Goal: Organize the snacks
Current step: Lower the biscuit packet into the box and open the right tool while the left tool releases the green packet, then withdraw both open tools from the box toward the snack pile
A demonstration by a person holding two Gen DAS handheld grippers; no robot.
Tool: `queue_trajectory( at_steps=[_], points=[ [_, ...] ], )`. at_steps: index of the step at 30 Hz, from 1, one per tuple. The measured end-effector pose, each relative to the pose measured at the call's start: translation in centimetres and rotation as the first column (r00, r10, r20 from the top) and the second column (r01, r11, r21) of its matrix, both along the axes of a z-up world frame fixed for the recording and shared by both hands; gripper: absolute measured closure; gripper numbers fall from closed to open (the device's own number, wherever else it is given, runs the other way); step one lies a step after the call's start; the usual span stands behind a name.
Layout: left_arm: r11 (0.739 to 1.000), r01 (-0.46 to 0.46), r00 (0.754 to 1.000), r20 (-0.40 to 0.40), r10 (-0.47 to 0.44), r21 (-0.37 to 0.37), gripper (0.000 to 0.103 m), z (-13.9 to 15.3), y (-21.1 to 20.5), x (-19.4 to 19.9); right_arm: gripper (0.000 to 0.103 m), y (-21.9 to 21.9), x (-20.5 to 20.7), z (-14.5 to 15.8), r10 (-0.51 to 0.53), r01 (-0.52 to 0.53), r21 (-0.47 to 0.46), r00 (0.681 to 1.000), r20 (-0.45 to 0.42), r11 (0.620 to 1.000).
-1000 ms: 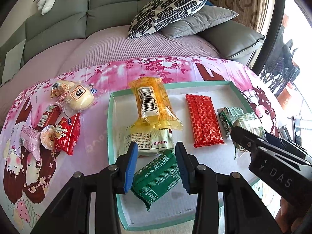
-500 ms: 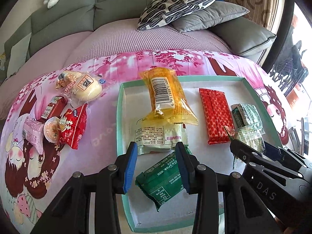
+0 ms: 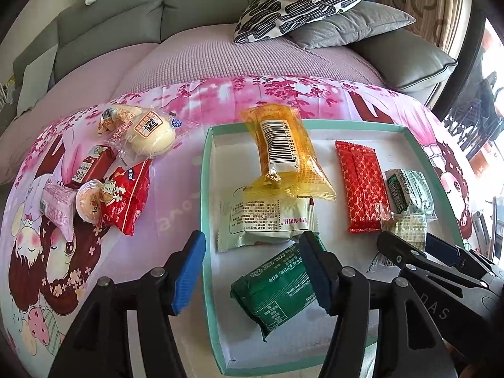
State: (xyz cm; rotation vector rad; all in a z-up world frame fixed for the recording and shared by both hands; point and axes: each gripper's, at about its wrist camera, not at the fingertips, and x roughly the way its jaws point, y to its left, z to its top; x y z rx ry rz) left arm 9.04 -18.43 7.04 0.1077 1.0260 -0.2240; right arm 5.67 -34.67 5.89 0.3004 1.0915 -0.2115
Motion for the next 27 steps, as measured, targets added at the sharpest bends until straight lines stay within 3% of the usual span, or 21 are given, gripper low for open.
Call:
queue_trajectory(
  at_steps=[3,13,17,22,24,27],
  points=[
    [1.0,-0.005,1.0,-0.005,0.005,0.0,0.031,-0.1,0.0,0.1,0.024,-0.3,-0.1,0.0,-0.016,0.016,-0.01,1.0,0.001,1.0],
    [0.999,-0.034,0.999,0.017,0.034,-0.014,0.031,0.9,0.8,0.1,0.013,-1.0,-0.4,0.6,-0.055,0.056,-0.041,0.998,0.03,0.998],
    [0.997,-0.064,0.997,0.034,0.065,-0.03,0.026,1.4,1.6,0.2,0.0,-1.3,-0.5,0.8,-0.065,0.067,-0.053,0.997,0.042,0.996],
    [0.989,-0.143,0.989,0.043,0.144,-0.037,0.026,1.6,3.5,0.7,0.0,-1.3,-0.5,0.7,-0.07,0.072,-0.06,0.997,0.042,0.996],
    [0.982,-0.186,0.982,0.039,0.187,-0.031,0.019,1.2,4.5,1.0,0.0,-1.2,-0.4,0.6,-0.071,0.074,-0.067,0.997,0.036,0.995],
    [0.97,-0.242,0.97,0.03,0.242,-0.022,0.016,0.6,5.9,1.5,0.0,-1.1,-0.4,0.5,-0.069,0.071,-0.071,0.997,0.04,0.995]
  ],
)
